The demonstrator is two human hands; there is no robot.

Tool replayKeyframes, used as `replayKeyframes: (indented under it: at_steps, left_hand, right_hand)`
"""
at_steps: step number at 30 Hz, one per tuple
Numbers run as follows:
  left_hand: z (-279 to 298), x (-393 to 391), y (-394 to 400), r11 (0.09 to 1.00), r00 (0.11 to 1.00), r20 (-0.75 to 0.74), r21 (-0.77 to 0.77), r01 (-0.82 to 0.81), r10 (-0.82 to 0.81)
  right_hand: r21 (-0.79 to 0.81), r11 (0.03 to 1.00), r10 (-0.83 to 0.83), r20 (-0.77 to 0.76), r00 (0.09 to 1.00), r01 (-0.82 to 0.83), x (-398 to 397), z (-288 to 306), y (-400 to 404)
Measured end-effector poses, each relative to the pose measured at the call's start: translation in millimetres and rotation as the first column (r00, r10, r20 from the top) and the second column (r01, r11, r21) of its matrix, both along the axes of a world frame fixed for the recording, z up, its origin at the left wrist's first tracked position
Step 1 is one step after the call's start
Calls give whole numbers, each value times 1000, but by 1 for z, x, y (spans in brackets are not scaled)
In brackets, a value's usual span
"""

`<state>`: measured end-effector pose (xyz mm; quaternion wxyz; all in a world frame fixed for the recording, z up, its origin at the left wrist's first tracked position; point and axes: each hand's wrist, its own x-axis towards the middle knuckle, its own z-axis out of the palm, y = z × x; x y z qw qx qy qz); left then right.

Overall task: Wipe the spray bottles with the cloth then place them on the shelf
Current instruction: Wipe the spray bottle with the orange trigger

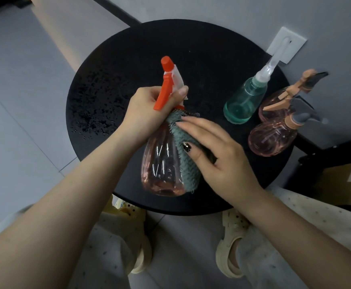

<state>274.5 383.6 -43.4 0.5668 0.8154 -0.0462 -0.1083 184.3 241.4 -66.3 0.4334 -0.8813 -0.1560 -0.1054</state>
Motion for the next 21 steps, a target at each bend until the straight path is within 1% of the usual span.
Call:
replayKeyframes:
  at_steps: [1,3,6,9,11,12,14,16,18,21]
  left_hand:
    - [1,0,0,1000,1000,-1,-3,3,-3]
    - [0,0,1,1000,1000,-7,3,-8,8]
    - [2,0,3,999,999,27,25,-29,28]
    - [2,2,5,998,999,15,-32,-48,49]
    - [2,3,5,997,998,6,-47,-67,67]
    - [2,4,5,996,997,11,-42,-76,77]
    - [3,5,4,993,995,5,-65,-96,96]
    - [3,5,4,991,995,-6,-93,-100,100]
    - [3,4,2,994,998,-6,-89,-66,65]
    - [5,1,1,995,999,-25,-97,-32,30]
  right_hand:
    - [-16,1000,10,14,1000,-9,-1,0,1]
    - [-127,990,74,94,993,-62,-4,0,3]
    - [-354,918,269,227,936,-178,-9,-1,5]
    - [-525,808,454,263,851,-269,-14,-8,7]
    - [-557,783,481,258,838,-278,-14,-10,5]
    - [-545,795,461,256,850,-267,-12,-10,4]
    - [-481,851,364,249,897,-212,-8,-8,0]
    - [-354,927,215,227,950,-125,-3,-6,-3]
    - [-201,979,65,172,983,-30,1,-6,-4]
    - [-11,995,-94,73,993,95,5,-4,-6]
